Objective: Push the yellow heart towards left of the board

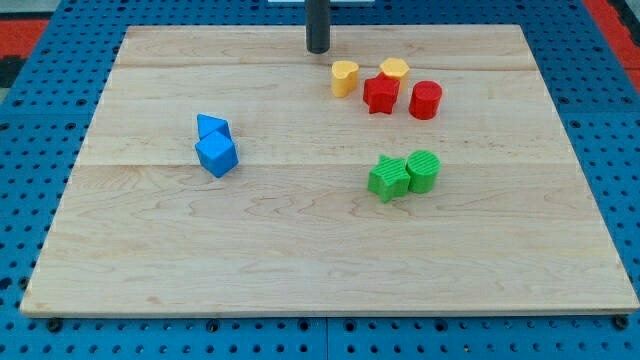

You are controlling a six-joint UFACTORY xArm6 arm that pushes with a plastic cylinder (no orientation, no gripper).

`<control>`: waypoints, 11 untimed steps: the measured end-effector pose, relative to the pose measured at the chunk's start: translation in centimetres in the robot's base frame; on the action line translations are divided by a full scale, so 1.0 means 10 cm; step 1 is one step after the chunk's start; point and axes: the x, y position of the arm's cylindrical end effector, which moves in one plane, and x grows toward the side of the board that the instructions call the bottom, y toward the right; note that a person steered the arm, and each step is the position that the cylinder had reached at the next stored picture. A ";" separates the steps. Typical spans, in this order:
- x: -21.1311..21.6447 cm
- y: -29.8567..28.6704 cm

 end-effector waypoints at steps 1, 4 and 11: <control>0.04 0.17; 0.75 1.47; 0.43 -2.06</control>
